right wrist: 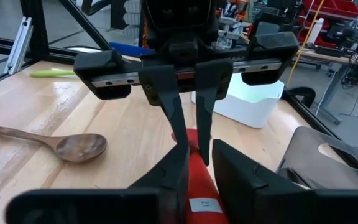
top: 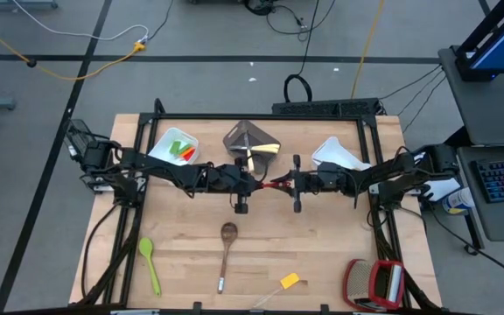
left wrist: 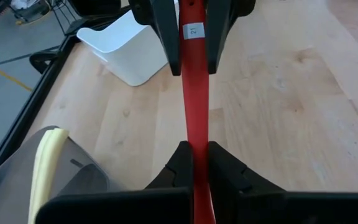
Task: Pick & Place Kitchen Items
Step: Put the red serving spoon into the right white bin
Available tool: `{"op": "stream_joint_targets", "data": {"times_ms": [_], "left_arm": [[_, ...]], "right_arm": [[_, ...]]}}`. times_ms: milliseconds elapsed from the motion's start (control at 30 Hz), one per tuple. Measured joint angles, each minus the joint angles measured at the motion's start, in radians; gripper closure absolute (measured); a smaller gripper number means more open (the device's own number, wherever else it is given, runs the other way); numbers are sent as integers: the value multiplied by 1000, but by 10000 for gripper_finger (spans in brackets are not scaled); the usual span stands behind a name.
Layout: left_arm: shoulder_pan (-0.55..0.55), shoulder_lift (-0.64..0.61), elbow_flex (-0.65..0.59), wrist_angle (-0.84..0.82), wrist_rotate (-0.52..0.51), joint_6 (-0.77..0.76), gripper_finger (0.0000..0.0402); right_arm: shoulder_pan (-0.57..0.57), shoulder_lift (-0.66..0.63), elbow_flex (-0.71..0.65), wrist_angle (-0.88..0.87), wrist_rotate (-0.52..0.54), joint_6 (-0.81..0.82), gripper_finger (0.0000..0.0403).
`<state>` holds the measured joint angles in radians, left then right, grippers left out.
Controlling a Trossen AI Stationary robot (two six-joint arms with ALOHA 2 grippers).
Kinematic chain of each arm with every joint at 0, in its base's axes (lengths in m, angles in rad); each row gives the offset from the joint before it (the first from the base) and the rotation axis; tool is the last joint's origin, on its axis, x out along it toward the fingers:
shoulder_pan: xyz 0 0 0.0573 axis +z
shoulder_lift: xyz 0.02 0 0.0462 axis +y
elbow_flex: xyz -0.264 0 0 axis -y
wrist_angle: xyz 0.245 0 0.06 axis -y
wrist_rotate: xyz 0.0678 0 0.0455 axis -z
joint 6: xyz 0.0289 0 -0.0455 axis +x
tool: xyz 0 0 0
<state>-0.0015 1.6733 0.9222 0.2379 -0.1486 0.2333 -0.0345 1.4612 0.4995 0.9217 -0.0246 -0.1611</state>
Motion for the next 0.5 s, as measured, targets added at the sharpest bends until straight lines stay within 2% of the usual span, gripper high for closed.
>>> {"op": "stream_joint_targets", "data": {"times_ms": [300,500], "left_arm": [[0,0,0,1,-1,-4,384],[0,0,0,8,-5,-3,390]], "right_arm": [[0,0,0,3,0,15,343],[0,0,0,4,0,15,354]]}}
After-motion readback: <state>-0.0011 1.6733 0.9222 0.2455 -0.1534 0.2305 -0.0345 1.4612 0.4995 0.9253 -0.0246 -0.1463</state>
